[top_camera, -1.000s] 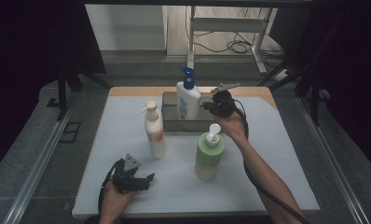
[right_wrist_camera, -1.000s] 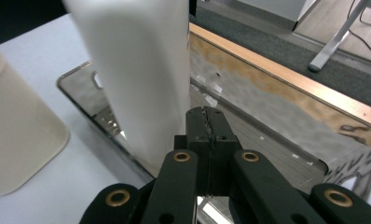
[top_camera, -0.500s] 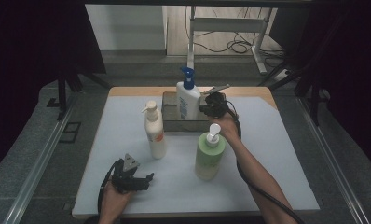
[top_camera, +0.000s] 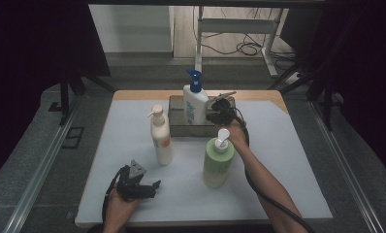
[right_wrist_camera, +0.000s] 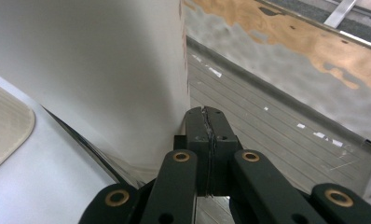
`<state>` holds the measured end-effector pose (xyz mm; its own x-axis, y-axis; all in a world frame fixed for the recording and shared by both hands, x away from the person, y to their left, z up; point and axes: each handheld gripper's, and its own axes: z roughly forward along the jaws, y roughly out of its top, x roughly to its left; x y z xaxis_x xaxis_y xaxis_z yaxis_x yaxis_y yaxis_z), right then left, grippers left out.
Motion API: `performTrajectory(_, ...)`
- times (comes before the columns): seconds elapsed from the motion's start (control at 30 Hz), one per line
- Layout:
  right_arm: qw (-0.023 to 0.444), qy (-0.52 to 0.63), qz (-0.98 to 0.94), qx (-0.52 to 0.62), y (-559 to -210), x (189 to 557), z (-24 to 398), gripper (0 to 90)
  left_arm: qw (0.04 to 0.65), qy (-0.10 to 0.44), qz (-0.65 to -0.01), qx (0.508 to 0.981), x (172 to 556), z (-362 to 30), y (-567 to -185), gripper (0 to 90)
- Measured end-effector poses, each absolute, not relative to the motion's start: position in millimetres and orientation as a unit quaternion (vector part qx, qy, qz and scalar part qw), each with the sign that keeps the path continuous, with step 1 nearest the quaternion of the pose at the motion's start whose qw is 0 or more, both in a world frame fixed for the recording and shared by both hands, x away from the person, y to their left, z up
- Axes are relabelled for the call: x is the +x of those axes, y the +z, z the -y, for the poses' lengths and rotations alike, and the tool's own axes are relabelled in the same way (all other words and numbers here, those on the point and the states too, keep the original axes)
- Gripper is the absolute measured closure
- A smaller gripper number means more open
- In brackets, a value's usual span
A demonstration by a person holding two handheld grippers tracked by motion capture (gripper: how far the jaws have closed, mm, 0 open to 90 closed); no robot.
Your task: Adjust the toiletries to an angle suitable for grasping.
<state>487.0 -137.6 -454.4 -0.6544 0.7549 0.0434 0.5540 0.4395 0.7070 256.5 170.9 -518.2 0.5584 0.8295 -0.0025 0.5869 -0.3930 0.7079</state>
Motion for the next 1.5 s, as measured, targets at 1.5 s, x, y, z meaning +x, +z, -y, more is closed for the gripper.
performTrajectory(1.5,0.122,0.333,-0.863,0.360,-466.6,498.3,99.2,88.8,0.339,0.176,-0.433,0.816,256.9,-169.7,-518.9,11.6)
